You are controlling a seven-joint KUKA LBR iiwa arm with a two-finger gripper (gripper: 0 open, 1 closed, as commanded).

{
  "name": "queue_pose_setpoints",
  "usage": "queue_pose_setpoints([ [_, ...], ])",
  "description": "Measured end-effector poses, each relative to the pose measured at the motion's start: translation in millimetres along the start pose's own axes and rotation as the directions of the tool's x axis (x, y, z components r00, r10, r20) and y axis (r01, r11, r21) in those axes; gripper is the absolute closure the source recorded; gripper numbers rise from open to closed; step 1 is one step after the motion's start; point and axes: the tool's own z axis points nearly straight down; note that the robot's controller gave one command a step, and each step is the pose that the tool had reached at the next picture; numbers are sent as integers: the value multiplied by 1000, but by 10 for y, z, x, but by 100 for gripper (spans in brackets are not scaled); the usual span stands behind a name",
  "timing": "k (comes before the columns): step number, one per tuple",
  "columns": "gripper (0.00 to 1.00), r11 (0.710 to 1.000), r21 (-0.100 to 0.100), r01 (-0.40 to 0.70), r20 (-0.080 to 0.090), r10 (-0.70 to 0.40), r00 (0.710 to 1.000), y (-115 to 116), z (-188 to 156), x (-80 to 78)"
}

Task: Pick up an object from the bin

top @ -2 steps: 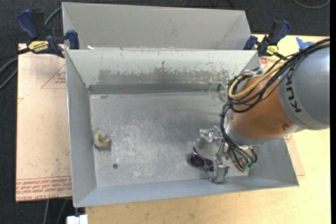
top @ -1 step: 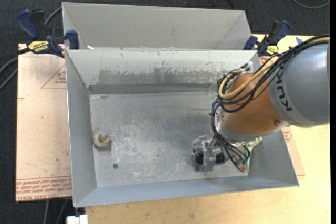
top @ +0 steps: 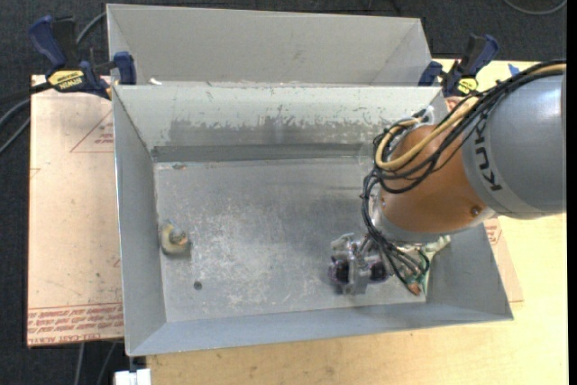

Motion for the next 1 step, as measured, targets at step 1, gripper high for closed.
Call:
queue_pose_setpoints([
  [1, 100, 1000, 0, -16, 3, 16, 1000, 120, -1861, -26],
])
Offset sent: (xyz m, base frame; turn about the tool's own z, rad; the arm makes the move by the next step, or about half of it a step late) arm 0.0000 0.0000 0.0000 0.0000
